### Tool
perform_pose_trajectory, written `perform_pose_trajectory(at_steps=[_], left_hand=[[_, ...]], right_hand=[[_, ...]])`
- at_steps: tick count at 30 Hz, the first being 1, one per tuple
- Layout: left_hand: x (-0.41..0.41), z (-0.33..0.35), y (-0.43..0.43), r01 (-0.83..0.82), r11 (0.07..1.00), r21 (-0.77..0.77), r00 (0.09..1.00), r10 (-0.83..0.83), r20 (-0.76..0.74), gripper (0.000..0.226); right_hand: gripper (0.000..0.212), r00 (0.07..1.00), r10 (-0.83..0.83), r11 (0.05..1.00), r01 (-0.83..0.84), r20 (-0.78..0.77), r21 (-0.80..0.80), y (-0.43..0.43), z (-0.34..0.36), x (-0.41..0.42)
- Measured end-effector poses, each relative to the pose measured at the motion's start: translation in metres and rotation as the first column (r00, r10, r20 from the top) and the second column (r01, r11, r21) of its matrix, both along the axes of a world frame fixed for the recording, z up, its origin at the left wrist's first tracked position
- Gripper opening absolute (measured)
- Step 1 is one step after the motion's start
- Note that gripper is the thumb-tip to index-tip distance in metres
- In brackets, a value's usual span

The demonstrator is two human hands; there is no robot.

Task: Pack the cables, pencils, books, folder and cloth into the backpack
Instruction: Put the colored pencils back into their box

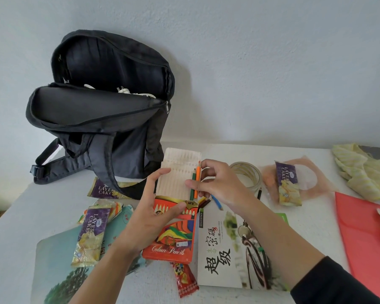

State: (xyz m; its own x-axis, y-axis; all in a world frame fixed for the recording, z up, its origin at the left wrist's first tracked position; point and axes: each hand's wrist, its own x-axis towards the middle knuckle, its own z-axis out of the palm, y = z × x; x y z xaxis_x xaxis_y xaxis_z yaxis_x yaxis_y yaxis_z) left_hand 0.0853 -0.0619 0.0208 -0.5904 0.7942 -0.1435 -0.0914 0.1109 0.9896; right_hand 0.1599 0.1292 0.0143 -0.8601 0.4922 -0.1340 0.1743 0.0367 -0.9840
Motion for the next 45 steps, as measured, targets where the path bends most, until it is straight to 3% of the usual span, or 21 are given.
perform_pose_trajectory(at_steps=[6, 11, 13, 17, 24, 26, 28, 31, 35, 39, 45], left_hand=[[-0.005, -0.002, 0.001, -0.032, 0.999, -0.018, 0.998, 0.031, -0.05, 0.061], [-0.005, 0.0, 0.003, -0.021, 1.0, -0.013, 0.997, 0.02, -0.072, 0.061], [-0.005, 0.0, 0.003, -0.022, 0.999, -0.023, 0.998, 0.02, -0.059, 0.061], [-0.004, -0.001, 0.001, -0.029, 0.999, -0.034, 0.999, 0.028, -0.024, 0.062], [-0.006, -0.008, -0.003, -0.057, 0.998, -0.036, 0.998, 0.057, 0.0, 0.056], [-0.007, -0.008, -0.004, -0.075, 0.996, -0.055, 0.997, 0.076, 0.019, 0.054], [-0.009, -0.01, -0.006, -0.12, 0.991, -0.064, 0.992, 0.121, 0.02, 0.053], [-0.015, -0.01, -0.011, -0.19, 0.979, -0.079, 0.982, 0.191, 0.001, 0.051], [-0.021, -0.009, -0.014, -0.191, 0.977, -0.097, 0.982, 0.19, -0.025, 0.055], [-0.022, -0.011, -0.015, -0.171, 0.981, -0.09, 0.985, 0.168, -0.042, 0.058], [-0.021, -0.014, -0.017, -0.139, 0.988, -0.065, 0.99, 0.138, -0.029, 0.059]], right_hand=[[0.032, 0.989, 0.129, 0.991, -0.13, 0.066, 0.016, -0.002, -0.003, 0.004], [0.043, 0.995, 0.096, 0.992, -0.096, -0.002, -0.081, -0.003, -0.002, 0.007], [0.035, 0.996, 0.088, 0.99, -0.089, -0.018, -0.11, -0.002, 0.001, 0.008], [0.022, 0.997, 0.072, 0.997, -0.072, -0.008, -0.005, -0.002, -0.001, 0.007], [0.028, 0.985, 0.158, 0.987, -0.159, 0.07, 0.016, -0.004, -0.001, 0.009], [0.022, 0.991, 0.116, 0.993, -0.115, 0.06, -0.019, -0.003, 0.003, 0.008], [0.019, 0.998, 0.018, 0.998, -0.022, 0.059, 0.066, 0.004, -0.001, 0.006], [0.007, 0.991, -0.042, 0.878, -0.024, 0.127, 0.479, 0.017, -0.019, 0.007], [0.014, 0.94, 0.033, 0.604, -0.289, 0.339, 0.743, 0.012, -0.044, 0.01], [0.018, 0.889, 0.011, 0.463, -0.411, 0.458, 0.785, 0.005, -0.052, 0.003], [0.006, 0.859, 0.048, 0.436, -0.477, 0.51, 0.763, 0.006, -0.049, 0.0]])
